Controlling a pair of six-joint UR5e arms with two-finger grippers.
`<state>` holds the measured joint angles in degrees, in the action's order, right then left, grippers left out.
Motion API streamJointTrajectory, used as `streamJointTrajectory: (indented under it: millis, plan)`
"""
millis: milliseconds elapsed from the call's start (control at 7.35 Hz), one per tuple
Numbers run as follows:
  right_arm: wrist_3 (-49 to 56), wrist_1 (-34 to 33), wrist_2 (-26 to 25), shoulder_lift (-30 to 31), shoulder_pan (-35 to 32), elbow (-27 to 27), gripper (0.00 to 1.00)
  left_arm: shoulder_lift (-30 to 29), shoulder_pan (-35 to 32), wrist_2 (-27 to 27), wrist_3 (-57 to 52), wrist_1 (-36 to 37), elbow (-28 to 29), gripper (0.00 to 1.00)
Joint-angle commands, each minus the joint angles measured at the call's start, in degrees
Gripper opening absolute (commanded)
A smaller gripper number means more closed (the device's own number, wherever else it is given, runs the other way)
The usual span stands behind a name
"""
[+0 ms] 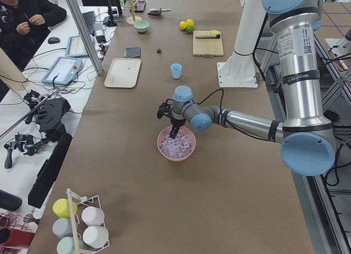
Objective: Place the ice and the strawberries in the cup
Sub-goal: 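Lower the left gripper into the pink bowl and grasp an ice cube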
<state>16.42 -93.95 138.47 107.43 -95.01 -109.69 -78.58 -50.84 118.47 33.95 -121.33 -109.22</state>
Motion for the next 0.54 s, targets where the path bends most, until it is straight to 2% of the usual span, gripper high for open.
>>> streamJointTrajectory:
  millis: [0,408]
  plan:
    - [-0.1,-0.1,0.4,0.0,0.0,0.0,1.0,0.0,0.3,0.4,0.1,-0.3,0.2,0.6]
    - [-0.1,0.0,0.4,0.0,0.0,0.0,1.0,0.0,1.1,0.4,0.1,-0.7,1.2,0.6]
